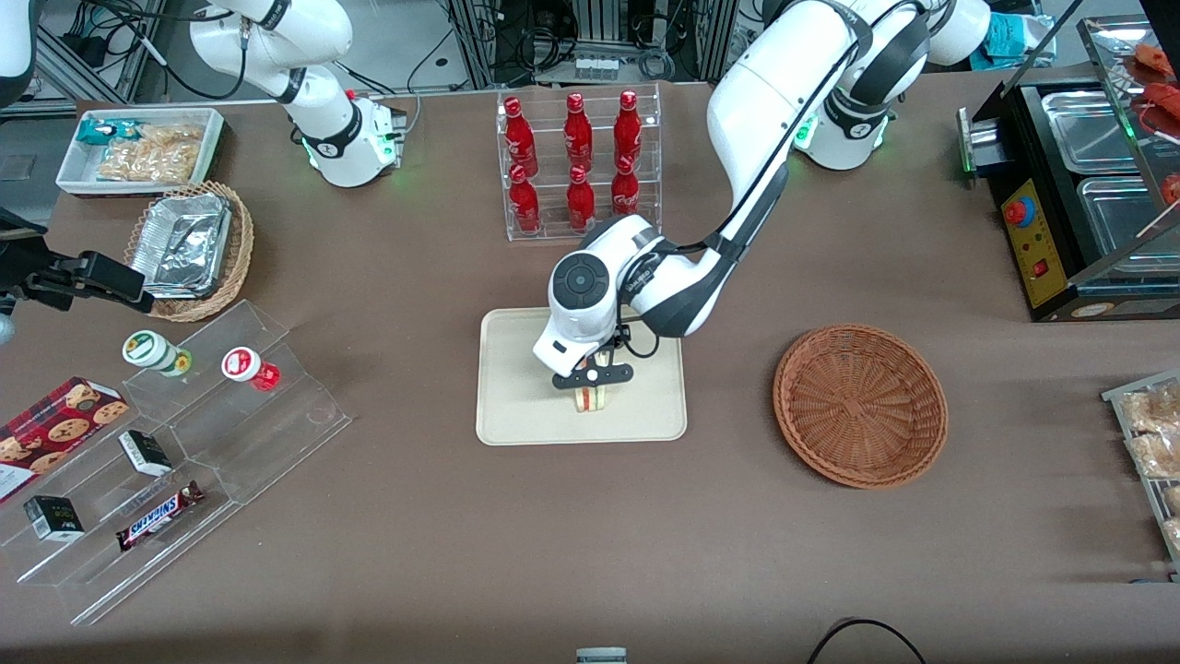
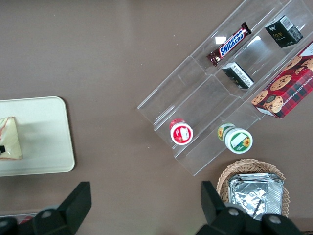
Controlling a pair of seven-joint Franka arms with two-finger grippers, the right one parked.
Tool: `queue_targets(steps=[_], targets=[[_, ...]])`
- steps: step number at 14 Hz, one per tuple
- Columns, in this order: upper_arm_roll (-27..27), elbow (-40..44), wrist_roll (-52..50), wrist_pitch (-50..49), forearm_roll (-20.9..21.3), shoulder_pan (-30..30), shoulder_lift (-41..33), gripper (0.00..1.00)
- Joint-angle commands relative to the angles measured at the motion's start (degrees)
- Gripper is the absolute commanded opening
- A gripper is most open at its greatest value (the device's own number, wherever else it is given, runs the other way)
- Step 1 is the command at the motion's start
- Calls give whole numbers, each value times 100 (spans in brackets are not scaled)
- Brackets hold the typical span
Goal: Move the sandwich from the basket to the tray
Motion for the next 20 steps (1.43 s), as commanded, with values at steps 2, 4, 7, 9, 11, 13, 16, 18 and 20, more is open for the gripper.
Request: queue_targets(steps=[2,4,7,9,11,13,16,18,20], targets=[[79,63,-35,-593,96,12,-486,100],[184,11,17,-955,113,29,-802,100],[369,-192,-517,-1719,139,143,-1215,100],[413,-594,-388,-1940,122,520,-1636,100],[413,-1147,77,-1923,105,854,-2093,100],[413,-1727,717,-1906,78,1267,-2576,100],[413,-2431,1527,-1923,78,1812,-3227,100],[413,-2923,2142,-1941,61,2155,-3719,100],[413,-3162,2643,-2045,34,2489,-4106,100]])
